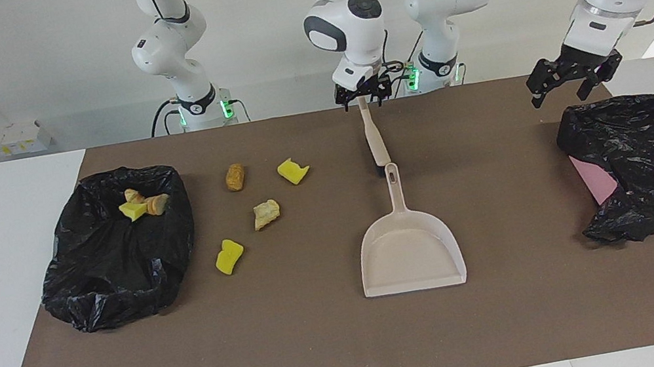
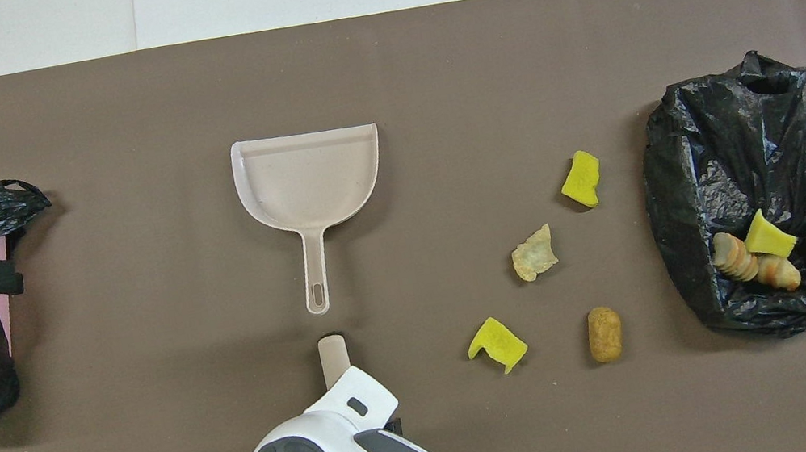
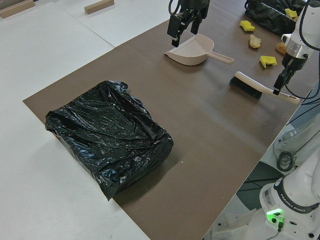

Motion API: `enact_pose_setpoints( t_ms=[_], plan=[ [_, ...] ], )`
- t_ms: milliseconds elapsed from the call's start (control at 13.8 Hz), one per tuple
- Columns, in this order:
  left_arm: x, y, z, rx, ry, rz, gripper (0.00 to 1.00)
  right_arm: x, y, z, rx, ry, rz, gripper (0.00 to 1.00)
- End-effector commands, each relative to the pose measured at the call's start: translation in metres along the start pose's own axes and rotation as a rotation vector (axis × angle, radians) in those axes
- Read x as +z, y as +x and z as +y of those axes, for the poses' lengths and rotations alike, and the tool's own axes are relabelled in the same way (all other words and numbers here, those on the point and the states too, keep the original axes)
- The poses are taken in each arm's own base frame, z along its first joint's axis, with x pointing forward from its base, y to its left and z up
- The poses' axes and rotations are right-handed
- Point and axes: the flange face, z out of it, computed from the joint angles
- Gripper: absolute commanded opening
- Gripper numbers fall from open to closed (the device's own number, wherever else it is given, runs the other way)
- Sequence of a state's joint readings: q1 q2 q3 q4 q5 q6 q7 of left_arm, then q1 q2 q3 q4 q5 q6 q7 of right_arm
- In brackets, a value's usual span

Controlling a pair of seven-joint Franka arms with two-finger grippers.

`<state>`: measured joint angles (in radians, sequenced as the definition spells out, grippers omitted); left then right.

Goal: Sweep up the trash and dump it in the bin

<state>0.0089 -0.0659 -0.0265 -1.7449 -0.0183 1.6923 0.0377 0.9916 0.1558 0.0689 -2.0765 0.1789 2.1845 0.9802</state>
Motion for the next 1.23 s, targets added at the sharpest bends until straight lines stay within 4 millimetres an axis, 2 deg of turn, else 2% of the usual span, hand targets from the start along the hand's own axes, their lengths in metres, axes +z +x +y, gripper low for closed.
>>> enact_pose_setpoints(
  t_ms=[0,145,217,290,434,507,579,724,869,941,1159],
  plan=[
    [-0.004,-0.002,0.006,-0.004,0.018,0.02,1.0,0.021,-0.021,0.005,-0.007,0.056,0.0,1.0],
    [-0.001,-0.003,0.012,-0.005,-0.011,0.026,1.0,0.022,-0.021,0.005,-0.017,0.056,0.001,0.98],
    [0.005,0.0,0.023,0.014,-0.013,0.017,1.0,0.022,-0.021,0.005,-0.015,0.056,0.001,0.96],
    [0.013,0.004,0.043,0.044,-0.014,0.011,1.0,0.022,-0.021,0.005,-0.012,0.053,0.0,0.93],
    [0.023,0.01,0.063,0.077,-0.017,0.018,1.0,0.022,-0.02,0.006,-0.019,0.039,0.006,0.92],
    [0.035,0.014,0.083,0.089,-0.019,0.008,1.0,0.022,-0.019,0.006,-0.02,0.039,0.01,0.85],
    [0.038,0.017,0.099,0.056,-0.022,0.028,1.0,0.022,-0.019,0.005,-0.024,0.038,0.014,0.75],
    [0.061,0.025,0.139,0.031,-0.027,0.029,1.0,0.021,-0.018,0.006,-0.05,0.015,0.043,0.4],
    [0.083,0.033,0.16,0.051,-0.031,0.031,1.0,0.021,-0.018,0.007,-0.061,-0.003,0.057,0.07],
    [0.098,0.036,0.176,0.052,-0.031,0.022,1.0,0.019,-0.019,0.007,-0.064,0.0,0.06,0.0],
    [0.143,0.037,0.231,0.052,-0.035,0.018,1.0,0.003,-0.017,0.008,-0.031,0.024,0.074,0.0]
  ],
)
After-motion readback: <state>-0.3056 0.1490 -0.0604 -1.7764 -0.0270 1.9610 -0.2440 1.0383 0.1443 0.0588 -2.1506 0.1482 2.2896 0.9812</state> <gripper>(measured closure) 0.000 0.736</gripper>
